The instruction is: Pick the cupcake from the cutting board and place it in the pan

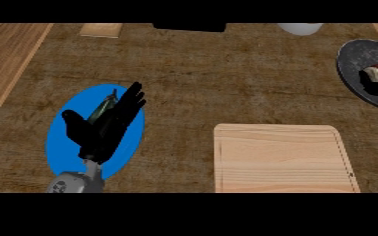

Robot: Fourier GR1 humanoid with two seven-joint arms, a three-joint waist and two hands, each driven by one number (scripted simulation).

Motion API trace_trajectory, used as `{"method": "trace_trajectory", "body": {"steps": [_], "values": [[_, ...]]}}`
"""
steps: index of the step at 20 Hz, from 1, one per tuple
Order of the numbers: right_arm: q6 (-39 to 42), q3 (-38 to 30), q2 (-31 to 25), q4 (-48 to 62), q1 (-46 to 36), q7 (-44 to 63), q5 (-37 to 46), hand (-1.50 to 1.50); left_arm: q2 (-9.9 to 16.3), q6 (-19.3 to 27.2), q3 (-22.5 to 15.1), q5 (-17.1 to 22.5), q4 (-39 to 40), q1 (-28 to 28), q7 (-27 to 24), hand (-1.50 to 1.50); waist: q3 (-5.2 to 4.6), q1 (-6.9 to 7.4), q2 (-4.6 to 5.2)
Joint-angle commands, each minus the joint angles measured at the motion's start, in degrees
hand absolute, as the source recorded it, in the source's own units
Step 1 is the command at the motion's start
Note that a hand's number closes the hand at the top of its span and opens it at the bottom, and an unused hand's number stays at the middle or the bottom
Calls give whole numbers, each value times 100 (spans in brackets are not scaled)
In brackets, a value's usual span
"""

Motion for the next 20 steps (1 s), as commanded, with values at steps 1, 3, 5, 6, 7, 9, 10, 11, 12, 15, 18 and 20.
{"method": "trace_trajectory", "body": {"steps": [1, 3, 5, 6, 7, 9, 10, 11, 12, 15, 18, 20], "values": [[-45, -167, -170, 443, -248, -211, -47, 150, -81, 33, -94, -58, -53, -142, 67, 0, 16, 68, 59], [-119, -181, -261, 607, -238, -214, -1, 150, -72, -34, -53, 21, -19, -80, 35, 0, 16, 99, 80], [-332, 72, -313, 962, -175, 404, 345, 150, -62, 61, -68, -38, -132, -240, 211, 0, 11, 175, 102], [-296, 378, -392, 1042, -184, 560, 665, -150, -70, -17, -128, -70, -60, -211, 94, 0, 1, 259, 144], [-395, 482, -265, 1108, -171, 595, 775, -150, -130, -3, -145, -95, 3, -267, 21, 0, 6, 281, 172], [-131, 556, -351, 1244, -276, 727, 851, -150, -69, -64, -46, -50, 128, -324, -1, 0, 10, 260, 178], [94, 553, -449, 1293, -415, 817, 846, -150, -101, -52, -99, -55, 95, -307, 49, 0, 12, 253, 147], [194, 555, -401, 1296, -441, 713, 839, -150, -90, -31, -54, -108, 222, -305, -53, 0, 13, 209, 142], [171, 477, -289, 1353, -339, 645, 760, -150, -29, -27, -100, -114, 18, -244, 89, 0, 32, 266, 133], [673, 171, -225, 1339, -505, 369, 416, -150, -109, -49, -104, -57, 134, -267, 71, 0, 43, 182, 135], [1138, -350, -143, 1313, -644, 87, -139, -150, -69, -22, -23, -41, 16, -274, 51, 0, 53, 137, 90], [1711, -608, -404, 1381, -707, 77, -410, -150, -31, -28, 61, 13, 20, -175, 24, 0, 45, 92, 72]]}}
